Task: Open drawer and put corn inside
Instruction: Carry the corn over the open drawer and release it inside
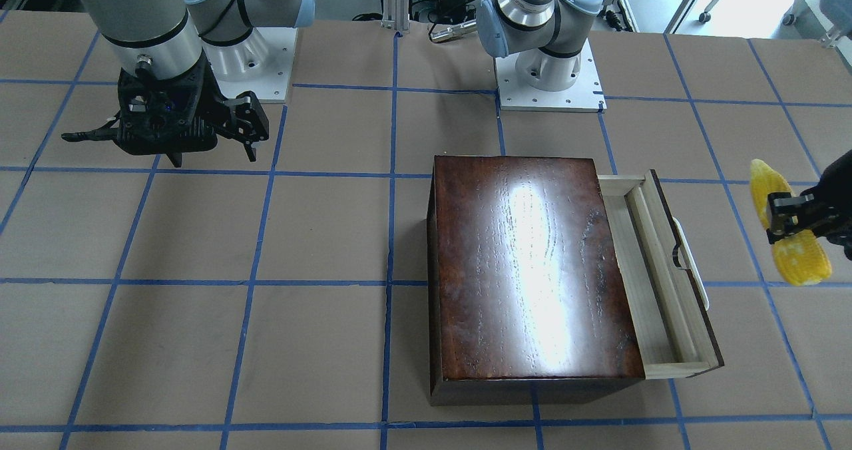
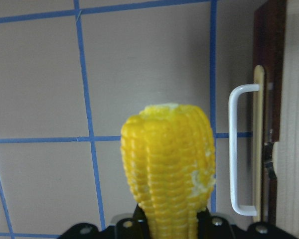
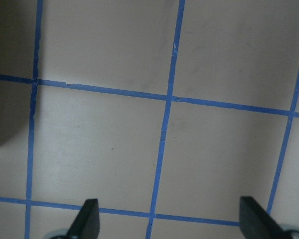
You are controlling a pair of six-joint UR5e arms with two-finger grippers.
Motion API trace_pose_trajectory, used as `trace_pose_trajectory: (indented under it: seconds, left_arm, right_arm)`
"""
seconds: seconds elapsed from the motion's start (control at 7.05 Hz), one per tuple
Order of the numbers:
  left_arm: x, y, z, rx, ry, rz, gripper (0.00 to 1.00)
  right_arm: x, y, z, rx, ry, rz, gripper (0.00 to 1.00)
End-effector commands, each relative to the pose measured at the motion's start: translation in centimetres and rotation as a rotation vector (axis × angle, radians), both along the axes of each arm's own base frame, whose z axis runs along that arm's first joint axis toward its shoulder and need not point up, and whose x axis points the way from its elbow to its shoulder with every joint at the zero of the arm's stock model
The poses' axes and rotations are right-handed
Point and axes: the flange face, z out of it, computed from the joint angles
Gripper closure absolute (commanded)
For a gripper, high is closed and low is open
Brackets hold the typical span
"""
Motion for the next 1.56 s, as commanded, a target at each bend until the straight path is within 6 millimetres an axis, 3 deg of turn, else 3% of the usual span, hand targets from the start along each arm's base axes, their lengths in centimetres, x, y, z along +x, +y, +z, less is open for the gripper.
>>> trace_pose_trajectory:
  seconds: [0.0,0.28,0.71,1.14,1.42]
  left_arm:
    - [-5.6,0.0,-1.6,0.031,0.013,-0.087,1.00]
    - [-6.3,0.2,-5.5,0.089,0.038,-0.085,1.00]
    - [-7.0,-0.8,-7.4,0.077,0.118,0.000,1.00]
    - [-7.0,-1.6,-12.8,0.045,0.130,0.020,1.00]
    - [-7.1,-1.5,-14.2,0.025,0.129,0.021,0.95]
  right_arm:
    - [-0.1,0.0,0.0,0.000,0.000,-0.002,0.00]
    - [-0.1,0.0,0.0,0.000,0.000,-0.002,0.00]
    - [0.1,0.0,0.0,0.000,0.000,0.001,0.00]
    - [0.1,0.0,0.0,0.000,0.000,0.001,0.00]
    - [0.1,0.0,0.0,0.000,0.000,0.001,0.00]
